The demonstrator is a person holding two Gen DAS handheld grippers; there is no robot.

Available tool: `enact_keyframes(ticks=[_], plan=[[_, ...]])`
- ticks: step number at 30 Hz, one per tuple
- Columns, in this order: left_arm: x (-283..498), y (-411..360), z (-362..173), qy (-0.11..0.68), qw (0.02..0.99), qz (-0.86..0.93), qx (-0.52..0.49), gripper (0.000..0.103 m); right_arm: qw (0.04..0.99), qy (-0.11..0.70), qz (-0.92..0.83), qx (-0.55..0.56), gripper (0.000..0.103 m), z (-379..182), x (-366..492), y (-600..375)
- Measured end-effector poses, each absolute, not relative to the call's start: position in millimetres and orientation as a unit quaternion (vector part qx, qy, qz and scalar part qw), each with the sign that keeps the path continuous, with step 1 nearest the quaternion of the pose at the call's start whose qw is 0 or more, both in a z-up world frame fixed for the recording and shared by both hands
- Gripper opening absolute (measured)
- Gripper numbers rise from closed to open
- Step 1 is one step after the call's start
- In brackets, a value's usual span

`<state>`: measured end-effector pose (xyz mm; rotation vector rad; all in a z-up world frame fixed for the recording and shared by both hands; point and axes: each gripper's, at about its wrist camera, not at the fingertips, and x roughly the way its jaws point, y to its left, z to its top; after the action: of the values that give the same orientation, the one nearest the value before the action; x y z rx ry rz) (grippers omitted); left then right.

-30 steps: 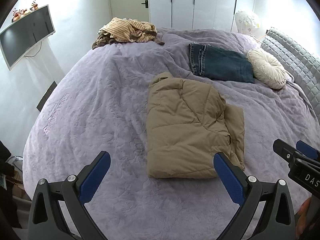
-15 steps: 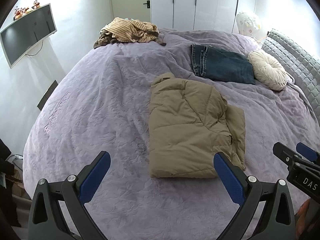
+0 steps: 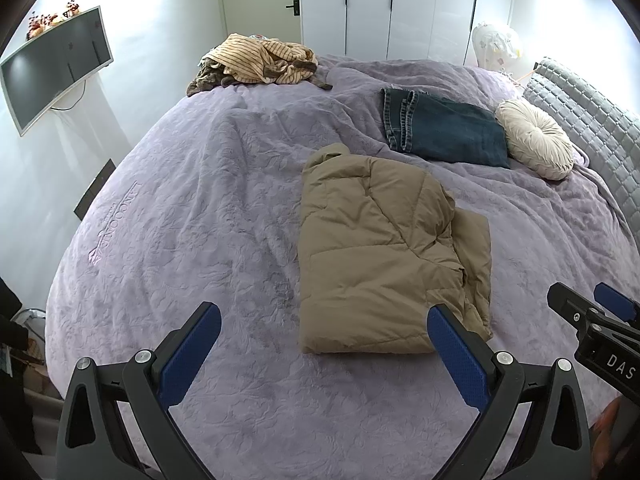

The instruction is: Fold large clothes

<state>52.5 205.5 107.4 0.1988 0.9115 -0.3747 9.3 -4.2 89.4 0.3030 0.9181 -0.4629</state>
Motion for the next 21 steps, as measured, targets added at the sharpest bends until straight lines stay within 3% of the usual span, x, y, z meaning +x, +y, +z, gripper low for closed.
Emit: enact_keyframes(ticks=[21], plan=[[49.2,206.0,107.6,0.438,0.876,-0.18,0.094,0.103,0.863,0.434,-0.219,0.14,0.09,90.7,8.6,-0.4]])
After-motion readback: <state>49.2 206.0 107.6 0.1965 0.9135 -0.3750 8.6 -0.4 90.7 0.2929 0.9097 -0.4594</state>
